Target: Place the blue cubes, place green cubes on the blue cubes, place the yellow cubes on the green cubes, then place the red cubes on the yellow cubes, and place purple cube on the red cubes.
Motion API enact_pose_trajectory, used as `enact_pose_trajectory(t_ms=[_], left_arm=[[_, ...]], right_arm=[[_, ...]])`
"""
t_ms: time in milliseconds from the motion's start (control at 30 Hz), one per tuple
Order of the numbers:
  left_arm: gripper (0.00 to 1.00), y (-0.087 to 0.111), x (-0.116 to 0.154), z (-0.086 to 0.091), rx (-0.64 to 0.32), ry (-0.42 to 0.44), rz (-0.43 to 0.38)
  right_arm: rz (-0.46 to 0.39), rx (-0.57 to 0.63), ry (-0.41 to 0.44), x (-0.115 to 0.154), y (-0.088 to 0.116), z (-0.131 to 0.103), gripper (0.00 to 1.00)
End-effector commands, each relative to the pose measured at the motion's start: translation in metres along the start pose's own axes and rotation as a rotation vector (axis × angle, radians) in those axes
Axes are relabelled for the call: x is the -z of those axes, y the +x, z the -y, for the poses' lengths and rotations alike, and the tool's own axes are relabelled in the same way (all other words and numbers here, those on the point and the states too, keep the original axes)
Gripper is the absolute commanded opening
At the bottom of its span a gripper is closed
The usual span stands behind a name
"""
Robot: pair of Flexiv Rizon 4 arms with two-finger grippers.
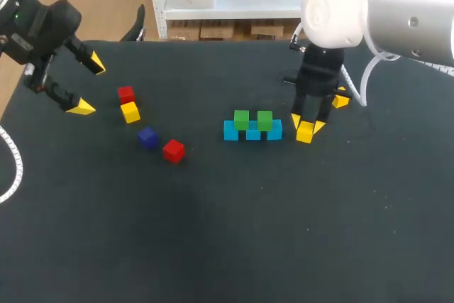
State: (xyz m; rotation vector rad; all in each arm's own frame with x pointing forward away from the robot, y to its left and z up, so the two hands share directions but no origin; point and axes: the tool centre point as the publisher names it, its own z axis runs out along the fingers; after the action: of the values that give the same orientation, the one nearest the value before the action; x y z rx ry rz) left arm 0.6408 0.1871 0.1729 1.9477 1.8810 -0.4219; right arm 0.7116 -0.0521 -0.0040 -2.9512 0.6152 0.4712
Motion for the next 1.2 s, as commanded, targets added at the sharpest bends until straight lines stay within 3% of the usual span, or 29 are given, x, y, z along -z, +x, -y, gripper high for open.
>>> enact_pose_trajectory(t_ms=[33, 200, 400, 567, 733, 867, 1200], left_arm=[[1.00, 0.001, 0.000, 0.000, -0.003, 0.000, 0.002], [1.00, 0.001, 0.000, 0.000, -0.003, 0.000, 0.002], [1.00, 0.001, 0.000, 0.000, -0.003, 0.000, 0.002], [1.00, 0.001, 0.000, 0.000, -0.003, 0.000, 0.002], [1.00, 0.001, 0.000, 0.000, -0.003, 0.000, 0.002], [1.00, 0.001, 0.000, 0.000, -0.003, 0.000, 0.002], [1.00, 0.001, 0.000, 0.000, -0.003, 0.000, 0.002]], right_arm=[[0.001, -0.026, 0.013, 0.001, 0.000, -0.002, 0.00], [-0.006, -0.154, 0.029, 0.009, 0.002, -0.009, 0.00], [-0.013, -0.503, 0.126, 0.028, 0.007, -0.021, 0.00], [-0.018, -0.772, 0.346, 0.044, 0.009, -0.029, 0.00], [0.161, -0.952, 0.541, 0.048, 0.009, -0.032, 0.00], [0.306, -0.922, 0.579, 0.054, 0.006, -0.031, 0.00], [0.306, -0.922, 0.579, 0.054, 0.006, -0.031, 0.00]])
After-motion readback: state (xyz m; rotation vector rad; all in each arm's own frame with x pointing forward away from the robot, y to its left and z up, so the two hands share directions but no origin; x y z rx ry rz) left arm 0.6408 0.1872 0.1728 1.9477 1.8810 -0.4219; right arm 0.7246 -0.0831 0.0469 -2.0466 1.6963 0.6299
